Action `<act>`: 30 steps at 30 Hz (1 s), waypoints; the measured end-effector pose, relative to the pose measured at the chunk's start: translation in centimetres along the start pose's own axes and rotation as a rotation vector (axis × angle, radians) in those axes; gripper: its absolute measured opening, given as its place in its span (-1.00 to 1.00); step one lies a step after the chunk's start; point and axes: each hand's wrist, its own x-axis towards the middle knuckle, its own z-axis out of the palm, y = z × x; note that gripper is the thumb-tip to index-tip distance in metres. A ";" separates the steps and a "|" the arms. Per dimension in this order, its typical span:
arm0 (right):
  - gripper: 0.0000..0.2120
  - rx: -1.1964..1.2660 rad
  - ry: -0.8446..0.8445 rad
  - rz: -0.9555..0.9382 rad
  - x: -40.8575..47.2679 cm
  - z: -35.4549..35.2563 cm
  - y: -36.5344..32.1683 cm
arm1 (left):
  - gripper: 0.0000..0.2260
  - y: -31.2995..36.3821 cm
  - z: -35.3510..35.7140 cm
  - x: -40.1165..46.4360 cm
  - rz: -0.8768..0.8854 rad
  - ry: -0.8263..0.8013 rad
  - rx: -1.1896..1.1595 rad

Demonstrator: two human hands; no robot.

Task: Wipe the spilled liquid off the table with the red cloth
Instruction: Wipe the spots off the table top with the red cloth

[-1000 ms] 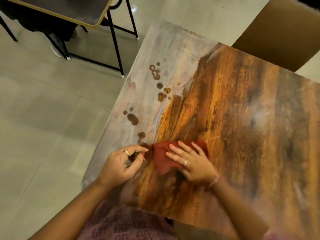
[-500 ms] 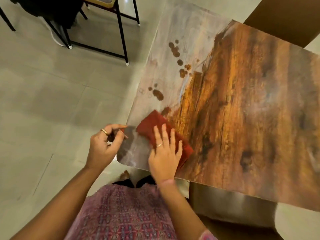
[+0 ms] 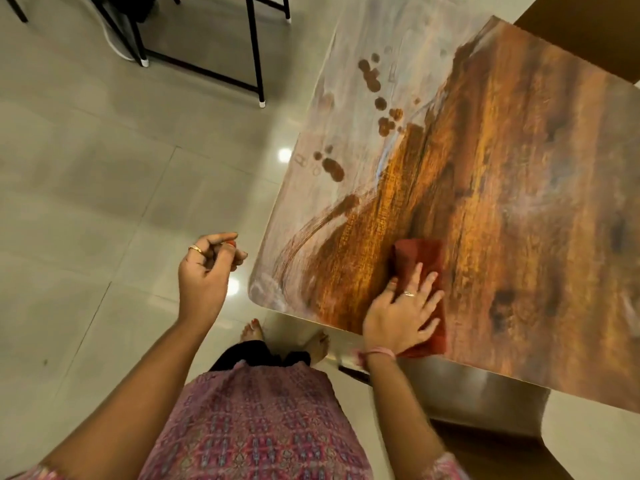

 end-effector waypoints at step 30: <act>-0.47 -0.249 -0.245 -0.909 5.3 3.2 -14.1 | -0.79 -2.6 0.7 -0.5 -0.546 -0.044 -0.152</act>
